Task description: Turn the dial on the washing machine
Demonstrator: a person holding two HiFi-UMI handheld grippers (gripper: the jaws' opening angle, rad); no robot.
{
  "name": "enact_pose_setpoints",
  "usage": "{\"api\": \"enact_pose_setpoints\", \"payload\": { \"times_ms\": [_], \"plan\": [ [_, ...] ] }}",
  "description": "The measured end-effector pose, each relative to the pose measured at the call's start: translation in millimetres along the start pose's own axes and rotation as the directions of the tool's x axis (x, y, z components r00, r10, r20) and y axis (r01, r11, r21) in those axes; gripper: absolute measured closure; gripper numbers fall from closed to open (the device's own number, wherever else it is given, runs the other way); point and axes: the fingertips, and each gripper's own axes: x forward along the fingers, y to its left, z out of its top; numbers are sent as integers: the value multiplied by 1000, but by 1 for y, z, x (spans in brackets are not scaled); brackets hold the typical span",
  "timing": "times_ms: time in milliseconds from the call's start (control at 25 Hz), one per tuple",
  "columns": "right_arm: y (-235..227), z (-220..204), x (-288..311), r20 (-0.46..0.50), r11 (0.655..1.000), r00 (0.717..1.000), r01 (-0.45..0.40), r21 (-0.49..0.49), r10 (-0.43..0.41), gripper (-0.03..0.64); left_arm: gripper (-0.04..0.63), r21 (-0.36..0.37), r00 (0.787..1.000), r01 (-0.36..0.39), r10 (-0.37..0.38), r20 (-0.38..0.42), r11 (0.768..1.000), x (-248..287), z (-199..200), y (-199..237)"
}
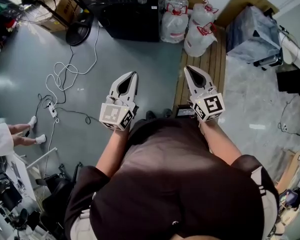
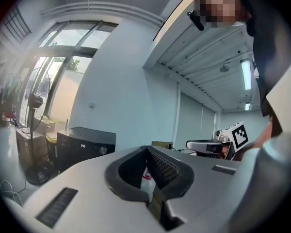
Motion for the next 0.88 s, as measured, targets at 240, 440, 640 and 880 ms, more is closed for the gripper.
{"api": "enact_pose_setpoints", "payload": {
  "times_ms": [240, 440, 640, 880],
  "plan": [
    [-14, -1, -10, 7, 999, 1000, 1, 38, -1, 594, 580, -14, 999, 30, -30, -11, 999, 15, 2, -20],
    [-24, -7, -18, -1, 999, 1000, 5, 42, -5, 594, 580, -19, 1000, 24, -24, -14, 1000, 19, -5, -26],
    [-34, -9, -22, 4, 999, 1000, -8, 43, 8, 594, 580, -25, 1000, 20, -21, -20, 999, 26, -11, -32],
    [-46, -17, -30, 2, 998, 1000, -12, 64, 12, 594, 580, -21, 1000, 18, -19, -25, 1000, 33, -18, -41]
  ]
}}
